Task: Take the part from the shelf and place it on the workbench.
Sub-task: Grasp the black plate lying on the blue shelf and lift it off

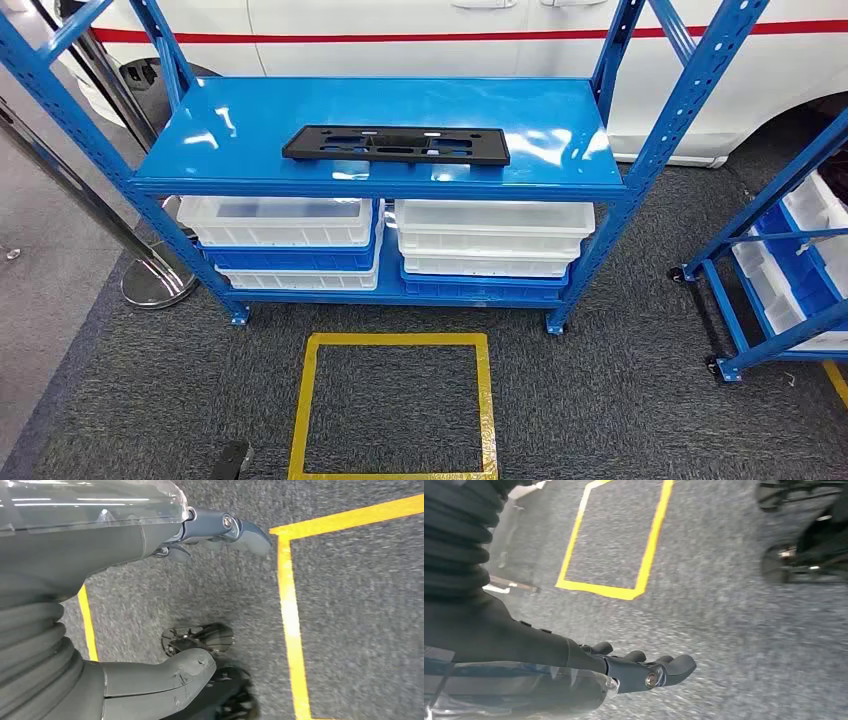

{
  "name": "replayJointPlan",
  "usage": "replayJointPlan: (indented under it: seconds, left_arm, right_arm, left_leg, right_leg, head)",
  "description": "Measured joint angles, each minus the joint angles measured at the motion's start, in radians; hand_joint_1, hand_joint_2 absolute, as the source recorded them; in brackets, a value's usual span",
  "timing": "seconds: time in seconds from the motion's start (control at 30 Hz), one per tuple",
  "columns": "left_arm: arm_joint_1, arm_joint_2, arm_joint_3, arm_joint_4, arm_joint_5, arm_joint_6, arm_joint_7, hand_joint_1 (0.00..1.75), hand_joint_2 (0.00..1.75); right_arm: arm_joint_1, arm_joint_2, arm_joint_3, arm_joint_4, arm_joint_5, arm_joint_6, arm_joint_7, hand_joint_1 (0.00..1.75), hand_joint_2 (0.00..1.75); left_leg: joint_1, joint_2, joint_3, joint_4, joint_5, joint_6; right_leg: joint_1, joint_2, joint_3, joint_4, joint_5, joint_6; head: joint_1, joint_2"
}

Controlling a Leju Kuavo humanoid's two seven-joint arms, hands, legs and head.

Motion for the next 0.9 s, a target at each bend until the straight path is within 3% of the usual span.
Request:
replayJointPlan:
  seconds: [0.07, 0.13, 0.2, 0.27, 0.33, 0.43, 0.47, 0.5, 0.57, 0.63, 0.7, 0.8, 0.9]
  left_arm:
    - [-0.001, -0.001, 0.006, 0.007, -0.013, 0.001, -0.007, 0.00, 1.75]
    - [-0.002, -0.005, 0.019, 0.023, -0.039, 0.004, -0.022, 0.00, 1.75]
    - [-0.002, -0.008, 0.032, 0.040, -0.066, 0.006, -0.035, 0.00, 1.75]
    - [-0.002, -0.011, 0.045, 0.054, -0.093, 0.009, -0.049, 0.00, 1.75]
    - [-0.004, -0.015, 0.057, 0.066, -0.118, 0.012, -0.063, 0.00, 1.75]
    - [-0.006, -0.020, 0.082, 0.092, -0.155, 0.019, -0.085, 0.00, 1.75]
    - [-0.007, -0.022, 0.090, 0.101, -0.167, 0.020, -0.093, 0.00, 1.75]
    - [-0.007, -0.025, 0.096, 0.108, -0.180, 0.021, -0.100, 0.00, 1.75]
    - [-0.010, -0.031, 0.109, 0.123, -0.206, 0.022, -0.114, 0.00, 1.75]
    - [-0.016, -0.037, 0.122, 0.140, -0.232, 0.022, -0.127, 0.00, 0.87]
    - [-0.023, -0.042, 0.133, 0.154, -0.257, 0.022, -0.138, 0.00, 0.00]
    - [-0.034, -0.048, 0.147, 0.171, -0.293, 0.021, -0.150, 0.00, 0.00]
    - [-0.041, -0.052, 0.157, 0.185, -0.322, 0.019, -0.153, 0.00, 0.00]
  right_arm:
    - [-0.010, 0.004, -0.023, 0.000, 0.021, 0.000, -0.009, 0.00, 1.75]
    - [-0.030, 0.010, -0.072, 0.000, 0.066, -0.001, -0.027, 0.00, 1.75]
    - [-0.052, 0.016, -0.121, 0.000, 0.112, -0.003, -0.045, 0.00, 1.75]
    - [-0.073, 0.024, -0.167, 0.000, 0.155, -0.004, -0.062, 0.00, 0.87]
    - [-0.094, 0.029, -0.210, 0.000, 0.199, -0.004, -0.082, 0.00, 0.00]
    - [-0.129, 0.039, -0.280, 0.000, 0.263, -0.004, -0.116, 0.00, 0.00]
    - [-0.142, 0.042, -0.303, -0.001, 0.283, -0.003, -0.129, 0.00, 0.00]
    - [-0.156, 0.046, -0.324, -0.001, 0.301, -0.003, -0.141, 0.00, 0.00]
    - [-0.189, 0.054, -0.364, -0.006, 0.338, -0.003, -0.171, 0.00, 0.00]
    - [-0.235, 0.065, -0.397, -0.016, 0.372, -0.002, -0.209, 0.00, 0.00]
    - [-0.282, 0.079, -0.416, -0.034, 0.397, -0.001, -0.251, 0.00, 0.00]
    - [-0.344, 0.102, -0.411, -0.081, 0.411, 0.001, -0.305, 0.00, 0.00]
    - [-0.397, 0.117, -0.363, -0.138, 0.393, -0.003, -0.338, 0.00, 0.00]
  left_leg:
    - [0.006, 0.000, 0.038, -0.081, 0.045, -0.005]
    - [0.008, -0.002, 0.093, -0.201, 0.092, -0.007]
    - [0.001, -0.005, 0.107, -0.239, 0.097, 0.003]
    - [-0.003, -0.006, 0.107, -0.244, 0.103, 0.021]
    - [-0.003, -0.004, 0.109, -0.252, 0.110, 0.040]
    - [-0.010, -0.002, 0.107, -0.253, 0.112, 0.055]
    - [-0.013, -0.001, 0.107, -0.253, 0.111, 0.056]
    - [-0.016, -0.002, 0.107, -0.251, 0.111, 0.058]
    - [-0.020, -0.004, 0.109, -0.247, 0.108, 0.057]
    - [-0.025, -0.004, 0.105, -0.239, 0.103, 0.050]
    - [-0.027, -0.002, 0.100, -0.235, 0.101, 0.040]
    - [-0.023, -0.003, 0.092, -0.216, 0.089, 0.026]
    - [-0.016, -0.005, 0.021, -0.065, 0.007, 0.009]
  right_leg:
    - [-0.002, 0.000, 0.002, 0.002, -0.002, 0.005]
    - [-0.003, 0.003, 0.003, 0.007, -0.006, 0.019]
    - [-0.002, 0.005, 0.002, 0.009, -0.005, 0.035]
    - [-0.007, 0.005, 0.001, 0.010, -0.007, 0.049]
    - [-0.010, 0.004, -0.019, 0.055, -0.039, 0.053]
    - [-0.004, 0.005, -0.110, 0.244, -0.129, 0.049]
    - [-0.002, 0.005, -0.131, 0.286, -0.136, 0.047]
    - [0.000, 0.004, -0.135, 0.289, -0.121, 0.044]
    - [0.005, 0.004, -0.090, 0.188, -0.050, 0.033]
    - [0.011, 0.003, -0.037, 0.068, -0.003, 0.021]
    - [0.017, 0.004, -0.023, 0.027, 0.000, 0.015]
    - [0.013, 0.003, -0.022, 0.017, 0.008, 0.004]
    - [0.010, 0.001, -0.022, 0.012, 0.012, -0.004]
  head:
    - [0.000, 0.000]
    - [0.000, 0.000]
    - [0.000, 0.000]
    - [0.001, 0.000]
    - [0.001, 0.000]
    - [0.001, 0.000]
    - [0.001, 0.000]
    - [0.001, 0.000]
    - [0.001, 0.000]
    - [0.001, 0.000]
    - [0.001, 0.000]
    - [0.000, 0.000]
    - [0.000, 0.000]
